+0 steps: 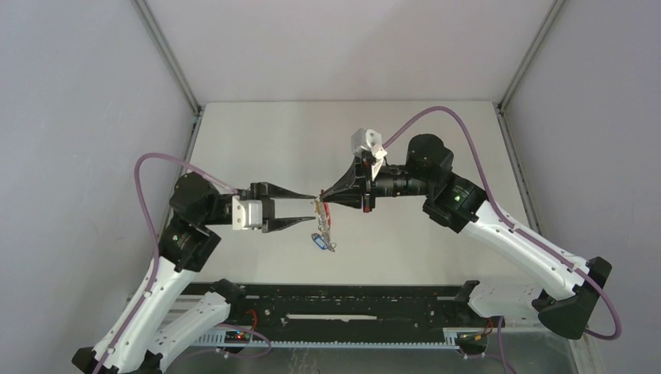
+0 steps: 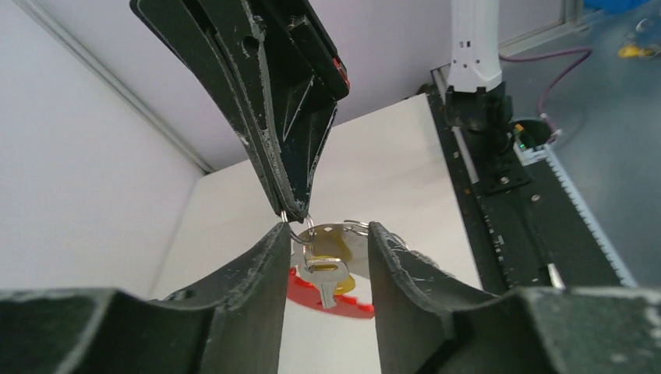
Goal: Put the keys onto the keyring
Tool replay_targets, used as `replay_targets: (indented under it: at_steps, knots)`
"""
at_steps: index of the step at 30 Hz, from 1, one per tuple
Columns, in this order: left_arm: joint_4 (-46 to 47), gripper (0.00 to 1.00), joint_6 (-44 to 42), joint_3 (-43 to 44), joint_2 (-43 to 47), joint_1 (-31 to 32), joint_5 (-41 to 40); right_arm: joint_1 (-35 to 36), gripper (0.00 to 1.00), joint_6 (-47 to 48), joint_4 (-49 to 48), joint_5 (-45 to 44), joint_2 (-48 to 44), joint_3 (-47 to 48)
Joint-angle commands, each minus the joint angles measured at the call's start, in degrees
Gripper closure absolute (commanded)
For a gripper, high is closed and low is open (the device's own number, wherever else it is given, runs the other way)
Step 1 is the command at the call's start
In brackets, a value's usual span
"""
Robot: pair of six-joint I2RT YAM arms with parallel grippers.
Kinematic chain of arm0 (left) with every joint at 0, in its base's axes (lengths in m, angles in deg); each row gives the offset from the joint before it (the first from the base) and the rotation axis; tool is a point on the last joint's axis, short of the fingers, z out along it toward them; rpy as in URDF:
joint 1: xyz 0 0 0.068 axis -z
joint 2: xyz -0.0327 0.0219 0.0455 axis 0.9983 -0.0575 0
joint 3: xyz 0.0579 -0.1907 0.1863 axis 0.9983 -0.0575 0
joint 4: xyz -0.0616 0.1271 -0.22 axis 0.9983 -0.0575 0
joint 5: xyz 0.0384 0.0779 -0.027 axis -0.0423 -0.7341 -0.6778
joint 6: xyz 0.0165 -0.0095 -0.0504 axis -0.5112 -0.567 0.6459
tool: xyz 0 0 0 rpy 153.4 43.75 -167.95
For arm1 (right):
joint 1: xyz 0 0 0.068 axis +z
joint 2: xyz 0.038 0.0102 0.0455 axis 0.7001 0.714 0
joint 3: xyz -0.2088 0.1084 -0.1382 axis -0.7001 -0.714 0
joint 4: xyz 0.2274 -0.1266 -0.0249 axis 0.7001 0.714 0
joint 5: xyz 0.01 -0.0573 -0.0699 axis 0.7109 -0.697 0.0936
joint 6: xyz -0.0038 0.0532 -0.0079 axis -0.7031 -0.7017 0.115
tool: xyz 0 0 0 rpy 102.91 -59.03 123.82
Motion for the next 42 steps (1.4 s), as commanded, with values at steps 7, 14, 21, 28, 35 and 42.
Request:
replay_targets:
  at_steps: [7,14,21,28,35,42]
  knots:
    - [1.3,0.63,11.4,5.5,-3.7,-1.5,2.9,-0.2,1.00,-0.6,-5.6,0.2,-1.6,0.1]
    - [-0.5,0.64,11.9,5.7,-4.7,-1.6,0.5,0.6,1.00,-0.3,-7.1,0.4,-1.4,0.0]
    - [-2.1,0.51,12.6,5.7,-4.7,-1.9,-2.8,1.0,1.00,1.0,-6.5,0.3,-1.7,0.1]
    - [-1.2,0.69,14.4,6.1,-4.8,-2.1,-1.1,1.2,1.00,1.3,-6.6,0.3,-1.5,0.1]
    - [-0.9,0.73,15.6,6.2,-4.8,-2.1,1.3,1.6,1.00,2.2,-6.4,-0.8,-1.4,0.2]
    - [-0.9,0.75,15.7,6.2,-4.8,-2.1,1.2,2.4,1.00,3.2,-4.2,-2.3,-1.1,0.1]
